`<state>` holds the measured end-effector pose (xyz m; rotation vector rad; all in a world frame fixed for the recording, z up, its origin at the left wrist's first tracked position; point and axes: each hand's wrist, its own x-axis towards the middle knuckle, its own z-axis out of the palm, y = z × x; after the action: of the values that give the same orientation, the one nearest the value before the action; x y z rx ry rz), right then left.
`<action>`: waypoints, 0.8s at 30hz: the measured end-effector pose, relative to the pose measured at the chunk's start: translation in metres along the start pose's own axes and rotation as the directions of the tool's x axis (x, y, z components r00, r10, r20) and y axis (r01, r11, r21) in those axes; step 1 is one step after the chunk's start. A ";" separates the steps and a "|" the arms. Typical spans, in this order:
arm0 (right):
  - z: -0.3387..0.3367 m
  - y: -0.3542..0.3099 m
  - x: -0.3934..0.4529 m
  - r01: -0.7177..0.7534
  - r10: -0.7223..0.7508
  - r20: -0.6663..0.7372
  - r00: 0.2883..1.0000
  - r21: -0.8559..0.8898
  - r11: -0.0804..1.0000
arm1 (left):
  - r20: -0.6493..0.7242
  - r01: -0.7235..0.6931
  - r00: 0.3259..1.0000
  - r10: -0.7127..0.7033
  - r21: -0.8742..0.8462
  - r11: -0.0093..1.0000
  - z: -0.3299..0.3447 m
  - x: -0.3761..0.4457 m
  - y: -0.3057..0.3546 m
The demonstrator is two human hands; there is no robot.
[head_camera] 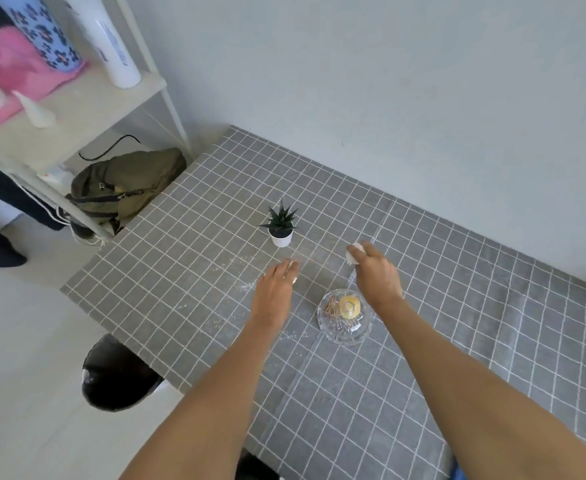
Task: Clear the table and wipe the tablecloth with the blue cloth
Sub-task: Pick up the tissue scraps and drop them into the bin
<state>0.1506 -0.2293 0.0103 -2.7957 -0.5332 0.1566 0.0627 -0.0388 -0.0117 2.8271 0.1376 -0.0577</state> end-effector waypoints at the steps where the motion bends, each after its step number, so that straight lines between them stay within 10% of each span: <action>1: -0.002 -0.011 0.001 0.020 -0.020 -0.016 1.000 0.008 1.000 | -0.011 0.024 1.000 -0.024 -0.004 1.000 -0.005 -0.008 -0.005; 24: 0.129 -0.383 -0.073 0.310 -0.326 0.138 0.935 0.129 0.942 | -0.189 0.455 0.848 -0.494 -0.217 0.864 -0.086 -0.235 -0.301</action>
<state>-0.0686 0.1179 0.0071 -2.5641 -0.9778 0.3274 -0.1993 0.2518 -0.0078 2.5539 0.8599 0.1790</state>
